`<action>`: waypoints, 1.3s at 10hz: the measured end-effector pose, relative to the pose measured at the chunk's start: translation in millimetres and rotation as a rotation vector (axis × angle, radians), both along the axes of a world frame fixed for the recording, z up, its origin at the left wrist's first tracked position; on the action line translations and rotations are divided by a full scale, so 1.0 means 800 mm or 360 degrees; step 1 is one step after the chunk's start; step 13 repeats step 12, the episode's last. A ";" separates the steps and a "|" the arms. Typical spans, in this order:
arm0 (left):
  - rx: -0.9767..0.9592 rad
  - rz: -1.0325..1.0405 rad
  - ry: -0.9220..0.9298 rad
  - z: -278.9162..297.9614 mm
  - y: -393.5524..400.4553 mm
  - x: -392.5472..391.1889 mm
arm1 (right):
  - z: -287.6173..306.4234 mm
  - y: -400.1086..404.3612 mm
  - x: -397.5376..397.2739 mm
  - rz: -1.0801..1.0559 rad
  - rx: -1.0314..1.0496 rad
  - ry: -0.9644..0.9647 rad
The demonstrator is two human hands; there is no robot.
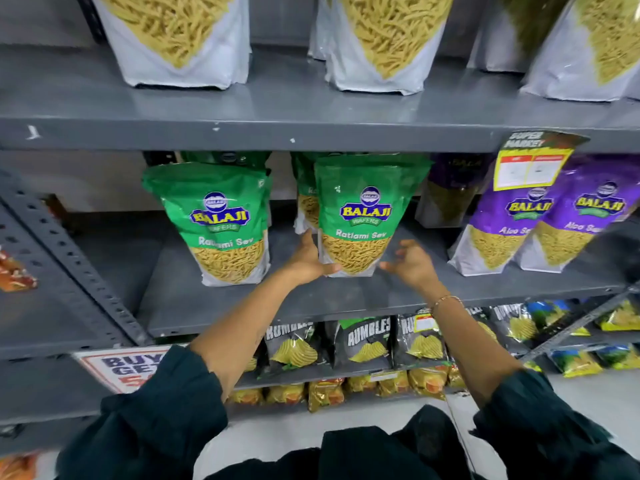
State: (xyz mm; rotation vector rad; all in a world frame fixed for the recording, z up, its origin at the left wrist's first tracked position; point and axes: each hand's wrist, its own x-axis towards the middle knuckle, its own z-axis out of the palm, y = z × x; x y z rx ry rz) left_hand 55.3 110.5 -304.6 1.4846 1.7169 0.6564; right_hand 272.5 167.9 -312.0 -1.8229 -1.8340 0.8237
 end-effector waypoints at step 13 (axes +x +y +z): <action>0.0209 0.0457 0.0204 -0.064 -0.036 -0.009 | -0.043 -0.047 -0.015 0.0095 0.0355 0.0417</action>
